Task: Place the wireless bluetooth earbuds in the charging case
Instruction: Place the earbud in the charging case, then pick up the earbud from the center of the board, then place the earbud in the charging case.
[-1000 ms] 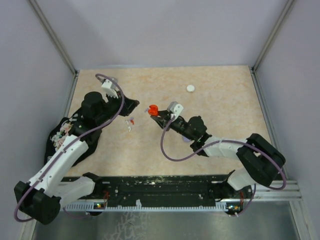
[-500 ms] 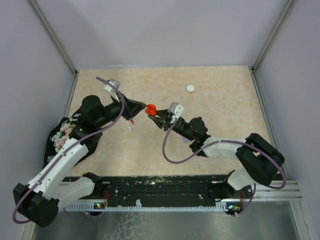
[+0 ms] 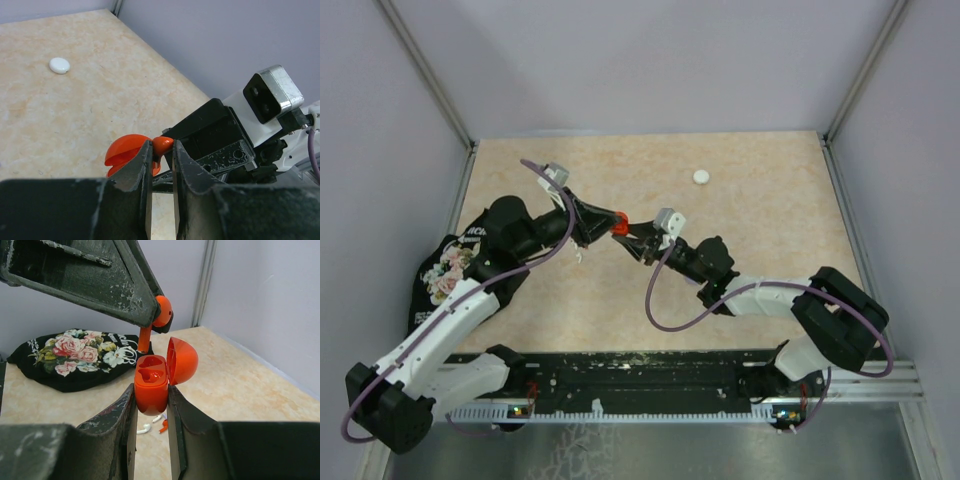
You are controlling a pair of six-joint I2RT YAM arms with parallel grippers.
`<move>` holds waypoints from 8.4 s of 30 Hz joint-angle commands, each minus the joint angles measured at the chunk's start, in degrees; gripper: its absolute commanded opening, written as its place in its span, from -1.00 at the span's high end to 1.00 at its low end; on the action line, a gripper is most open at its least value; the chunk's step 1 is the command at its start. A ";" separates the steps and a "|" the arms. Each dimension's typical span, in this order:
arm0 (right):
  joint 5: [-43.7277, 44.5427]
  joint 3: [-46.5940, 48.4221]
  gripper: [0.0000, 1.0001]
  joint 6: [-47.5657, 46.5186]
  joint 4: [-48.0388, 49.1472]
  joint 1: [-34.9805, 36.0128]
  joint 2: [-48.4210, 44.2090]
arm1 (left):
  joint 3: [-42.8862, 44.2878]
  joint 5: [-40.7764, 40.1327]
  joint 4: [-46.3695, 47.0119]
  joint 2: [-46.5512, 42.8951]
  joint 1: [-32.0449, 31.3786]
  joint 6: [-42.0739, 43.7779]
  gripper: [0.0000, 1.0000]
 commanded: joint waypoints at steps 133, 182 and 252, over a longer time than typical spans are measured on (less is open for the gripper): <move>9.13 -7.76 1.00 -5.24 -5.84 -0.25 -13.50 | 12.87 -29.59 -35.21 12.62 0.37 12.49 -0.51; 7.50 -10.72 1.00 -8.74 -11.08 -2.32 -17.10 | 23.18 -31.99 -37.15 52.27 8.39 14.56 0.39; -1.89 -1.44 1.00 3.99 3.04 -1.71 -10.95 | -6.28 16.73 25.69 -3.45 7.87 1.04 0.81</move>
